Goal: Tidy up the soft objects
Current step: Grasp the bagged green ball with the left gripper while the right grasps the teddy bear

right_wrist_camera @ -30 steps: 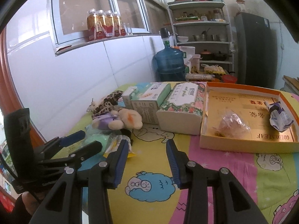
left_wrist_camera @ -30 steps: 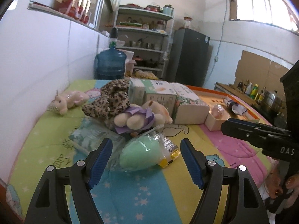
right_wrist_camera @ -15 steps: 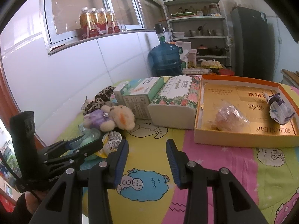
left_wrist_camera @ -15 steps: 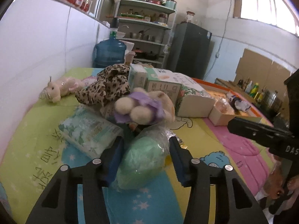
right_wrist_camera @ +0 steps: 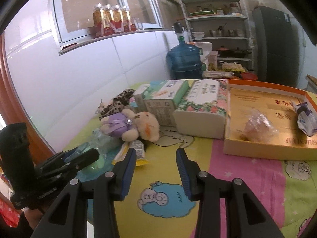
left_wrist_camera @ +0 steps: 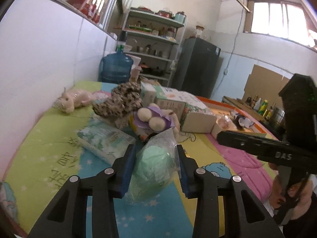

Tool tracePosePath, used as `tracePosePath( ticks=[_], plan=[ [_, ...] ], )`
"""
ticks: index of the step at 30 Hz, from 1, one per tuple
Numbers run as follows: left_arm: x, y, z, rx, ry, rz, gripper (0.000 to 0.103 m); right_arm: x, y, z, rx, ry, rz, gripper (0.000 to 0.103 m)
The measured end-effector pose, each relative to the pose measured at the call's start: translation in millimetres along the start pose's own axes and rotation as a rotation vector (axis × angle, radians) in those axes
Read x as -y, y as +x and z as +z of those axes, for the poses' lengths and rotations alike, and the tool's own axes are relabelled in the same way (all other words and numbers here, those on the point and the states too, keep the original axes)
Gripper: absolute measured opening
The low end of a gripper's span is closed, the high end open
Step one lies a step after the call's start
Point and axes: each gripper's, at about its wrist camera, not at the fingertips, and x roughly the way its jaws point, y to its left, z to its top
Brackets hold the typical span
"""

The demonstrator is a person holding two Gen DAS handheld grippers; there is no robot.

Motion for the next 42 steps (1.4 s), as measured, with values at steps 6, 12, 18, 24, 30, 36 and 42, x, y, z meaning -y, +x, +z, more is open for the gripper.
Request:
tracePosePath(
  ticks=[6, 12, 18, 24, 30, 36, 42],
  plan=[
    [-16, -23, 10, 0.069, -0.017, 0.051, 0.041, -19, 18, 7, -0.026, -0.039, 0.074, 0.086],
    [-41, -35, 13, 0.095, -0.06, 0.082, 0.041, -29, 45, 18, -0.052, -0.062, 0.07, 0.087],
    [-57, -35, 8, 0.094, -0.094, 0.087, 0.04, -44, 79, 28, -0.104, -0.144, 0.036, 0.087],
    [-67, -31, 8, 0.091, -0.113, 0.074, 0.04, -56, 104, 36, -0.135, -0.21, -0.005, 0.087],
    [-73, -19, 7, 0.052, -0.112, 0.061, 0.038, -53, 114, 42, -0.135, -0.2, -0.033, 0.069],
    [-79, -15, -1, 0.026, -0.137, 0.024, 0.038, -38, 105, 42, -0.106, -0.139, 0.003, 0.061],
    [-71, -12, -4, -0.007, -0.122, -0.018, 0.041, -33, 78, 41, -0.013, -0.11, 0.048, 0.061]
  ],
)
